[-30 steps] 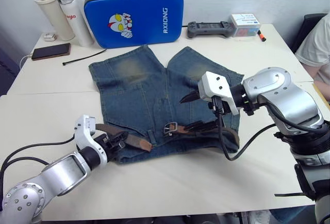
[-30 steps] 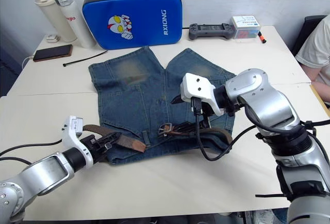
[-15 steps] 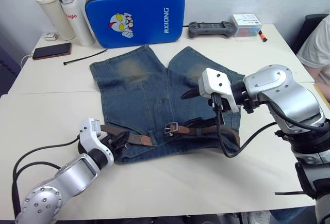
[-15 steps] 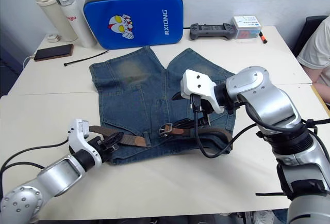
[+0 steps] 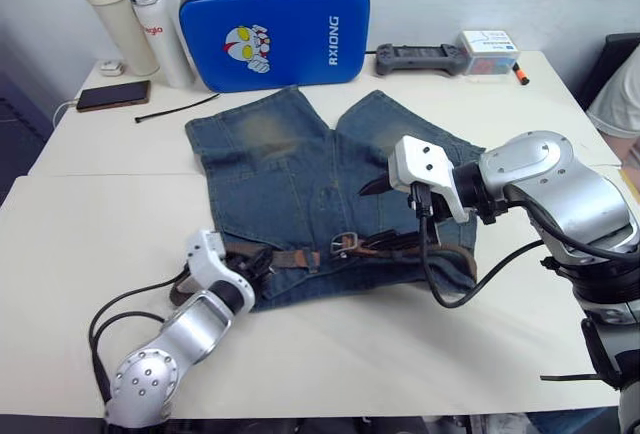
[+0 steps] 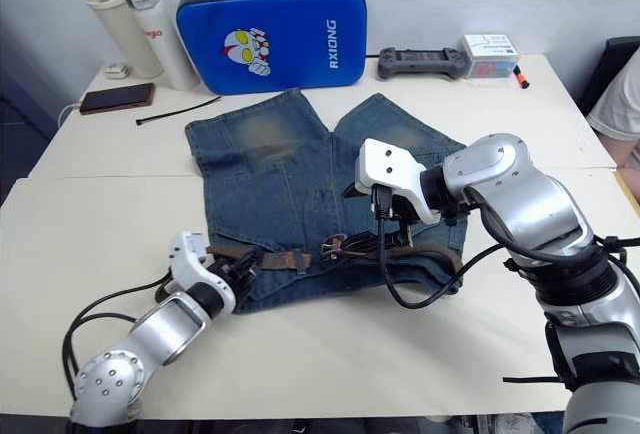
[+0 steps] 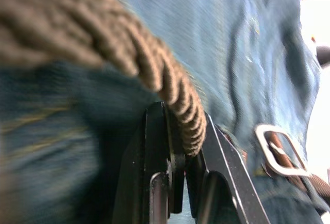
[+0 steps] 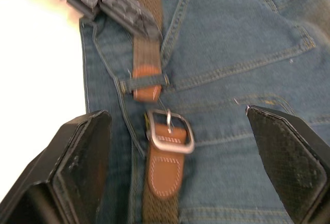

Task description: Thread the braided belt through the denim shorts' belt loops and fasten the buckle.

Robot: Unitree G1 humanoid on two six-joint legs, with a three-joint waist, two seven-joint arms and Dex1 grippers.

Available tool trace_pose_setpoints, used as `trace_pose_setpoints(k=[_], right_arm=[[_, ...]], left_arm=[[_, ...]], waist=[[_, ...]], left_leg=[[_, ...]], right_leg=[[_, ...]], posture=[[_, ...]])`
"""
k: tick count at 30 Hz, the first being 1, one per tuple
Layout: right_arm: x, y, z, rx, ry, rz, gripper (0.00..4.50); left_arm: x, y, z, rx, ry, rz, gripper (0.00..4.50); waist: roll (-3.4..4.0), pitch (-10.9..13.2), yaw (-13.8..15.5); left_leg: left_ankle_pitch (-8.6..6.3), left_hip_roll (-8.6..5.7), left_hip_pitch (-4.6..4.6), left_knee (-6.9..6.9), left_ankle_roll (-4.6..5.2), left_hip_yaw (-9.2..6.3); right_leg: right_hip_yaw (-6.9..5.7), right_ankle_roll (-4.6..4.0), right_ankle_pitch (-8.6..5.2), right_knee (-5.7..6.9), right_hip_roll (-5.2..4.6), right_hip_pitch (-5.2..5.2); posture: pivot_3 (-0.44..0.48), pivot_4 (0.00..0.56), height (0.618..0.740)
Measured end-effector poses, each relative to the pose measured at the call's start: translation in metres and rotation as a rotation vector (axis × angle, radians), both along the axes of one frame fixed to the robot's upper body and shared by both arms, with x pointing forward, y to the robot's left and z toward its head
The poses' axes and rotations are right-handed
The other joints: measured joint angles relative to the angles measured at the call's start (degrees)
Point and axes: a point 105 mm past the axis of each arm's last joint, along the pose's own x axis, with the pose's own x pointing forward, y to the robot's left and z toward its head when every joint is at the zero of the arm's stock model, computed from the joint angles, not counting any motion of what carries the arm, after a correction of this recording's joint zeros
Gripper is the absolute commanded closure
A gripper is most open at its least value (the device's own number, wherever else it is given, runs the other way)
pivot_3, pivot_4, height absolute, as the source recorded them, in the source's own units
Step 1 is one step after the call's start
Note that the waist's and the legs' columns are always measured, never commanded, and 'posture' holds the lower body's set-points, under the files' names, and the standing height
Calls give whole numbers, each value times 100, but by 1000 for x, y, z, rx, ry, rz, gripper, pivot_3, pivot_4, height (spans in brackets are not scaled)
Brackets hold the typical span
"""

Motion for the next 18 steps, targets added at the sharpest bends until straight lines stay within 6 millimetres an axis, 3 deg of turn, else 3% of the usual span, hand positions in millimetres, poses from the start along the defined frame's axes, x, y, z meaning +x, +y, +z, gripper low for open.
trace_pose_setpoints(k=[11, 14, 18], right_arm=[[-8, -5, -18, -48, -36, -42, 70], [-12, -11, -36, -124, -62, -39, 70], [-19, -2, -63, -176, -153, 46, 70]], left_arm=[[8, -14, 3, -25, 52, -92, 4500], [10, -24, 3, -46, 72, -143, 4500], [10, -34, 3, 1, 77, -243, 4500]], waist=[[-1, -1, 52], [-2, -1, 106], [-2, -1, 113]], left_leg=[[0, 0, 0, 4, 3, -5], [-1, 0, 1, 7, 6, -4], [-1, 0, 3, 7, 6, -4]], right_leg=[[-6, 5, 6, -13, -1, 10], [-7, 9, 9, -21, 0, 17], [-7, 9, 9, -18, 1, 18]], posture=[[0, 150, 740], [0, 150, 740], [0, 150, 740]])
